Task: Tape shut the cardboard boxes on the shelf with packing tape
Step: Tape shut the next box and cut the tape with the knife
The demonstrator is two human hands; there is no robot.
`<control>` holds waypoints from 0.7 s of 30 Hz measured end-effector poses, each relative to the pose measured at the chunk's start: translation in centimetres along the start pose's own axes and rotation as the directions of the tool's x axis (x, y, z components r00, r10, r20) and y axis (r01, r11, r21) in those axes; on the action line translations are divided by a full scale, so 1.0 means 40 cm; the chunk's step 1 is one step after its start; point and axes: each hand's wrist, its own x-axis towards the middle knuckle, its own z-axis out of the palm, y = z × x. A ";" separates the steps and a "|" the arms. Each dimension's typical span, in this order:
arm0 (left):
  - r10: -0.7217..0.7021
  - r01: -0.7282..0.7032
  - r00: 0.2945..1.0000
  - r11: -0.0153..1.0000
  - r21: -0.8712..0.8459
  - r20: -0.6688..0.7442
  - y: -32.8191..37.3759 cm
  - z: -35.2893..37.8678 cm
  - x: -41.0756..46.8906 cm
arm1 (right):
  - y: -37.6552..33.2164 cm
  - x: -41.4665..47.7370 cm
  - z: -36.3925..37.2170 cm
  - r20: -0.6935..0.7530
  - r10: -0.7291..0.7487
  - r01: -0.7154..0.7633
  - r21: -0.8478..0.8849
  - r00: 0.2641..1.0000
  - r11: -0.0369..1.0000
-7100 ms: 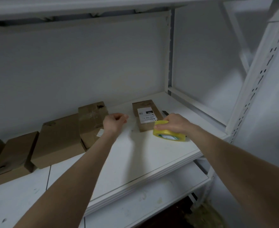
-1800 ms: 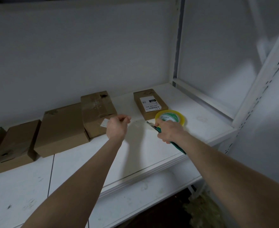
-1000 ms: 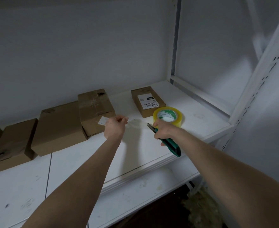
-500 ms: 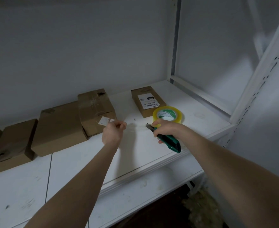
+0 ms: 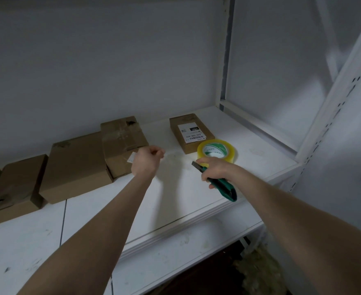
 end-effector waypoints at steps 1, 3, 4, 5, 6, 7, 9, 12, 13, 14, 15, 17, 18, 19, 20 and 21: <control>0.004 -0.004 1.000 1.000 -0.004 -0.001 -0.001 -0.003 0.000 | 0.002 -0.001 0.004 -0.018 -0.010 0.010 -0.007 1.000 1.000; 0.006 -0.006 1.000 1.000 -0.010 -0.002 -0.008 -0.004 0.001 | 0.005 -0.002 0.015 -0.046 -0.026 0.023 -0.069 0.999 0.997; 0.010 -0.010 1.000 1.000 -0.007 0.000 -0.010 -0.005 0.001 | 0.005 -0.001 0.019 -0.060 -0.030 0.025 -0.093 0.998 0.995; 0.013 -0.013 1.000 1.000 0.004 0.001 -0.011 -0.008 0.000 | 0.004 0.001 0.021 -0.076 -0.034 0.026 -0.107 0.997 0.994; 0.018 -0.017 1.000 1.000 0.014 -0.001 -0.010 -0.010 0.001 | 0.003 0.003 0.021 -0.096 -0.042 0.031 -0.118 0.994 0.993; 0.021 -0.021 1.000 1.000 0.021 -0.005 -0.009 -0.013 0.001 | 0.003 0.005 0.020 -0.118 -0.052 0.036 -0.136 0.992 0.990; 0.023 -0.022 1.000 0.999 0.028 -0.006 -0.004 -0.014 0.001 | 0.002 0.007 0.016 -0.138 -0.068 0.039 -0.203 0.988 0.978; 0.029 -0.029 1.000 0.999 0.031 -0.009 0.001 -0.014 0.001 | 0.004 0.005 0.010 -0.141 -0.080 0.041 -0.260 0.987 0.965; 0.029 -0.028 0.999 0.999 0.024 -0.020 0.002 -0.017 0.006 | 0.005 0.005 0.006 -0.140 -0.078 0.041 -0.254 0.987 0.966; 0.019 -0.019 0.999 1.000 0.004 -0.040 0.001 -0.024 0.013 | 0.006 0.004 0.002 -0.138 -0.074 0.039 -0.244 0.988 0.969; 0.003 -0.005 0.998 1.000 -0.021 -0.060 0.001 -0.037 0.021 | 0.006 0.005 -0.001 -0.137 -0.071 0.037 -0.237 0.988 0.971; -0.011 0.008 0.996 0.999 -0.035 -0.085 -0.002 -0.064 0.042 | 0.006 0.006 -0.005 -0.139 -0.072 0.038 -0.233 0.988 0.972; -0.007 0.005 0.996 1.000 -0.029 -0.086 -0.004 -0.076 0.049 | 0.005 0.008 -0.006 -0.136 -0.071 0.039 -0.222 0.988 0.974; -0.002 -0.001 0.996 1.000 -0.031 -0.086 -0.003 -0.085 0.053 | 0.004 0.009 -0.005 -0.132 -0.067 0.039 -0.206 0.989 0.978; -0.004 0.000 0.996 0.999 -0.048 -0.086 -0.003 -0.090 0.054 | 0.002 0.010 -0.004 -0.125 -0.063 0.038 -0.192 0.990 0.981; -0.007 0.001 0.997 0.997 -0.075 -0.080 -0.002 -0.090 0.053 | 0.002 0.011 -0.003 -0.120 -0.059 0.037 -0.182 0.991 0.983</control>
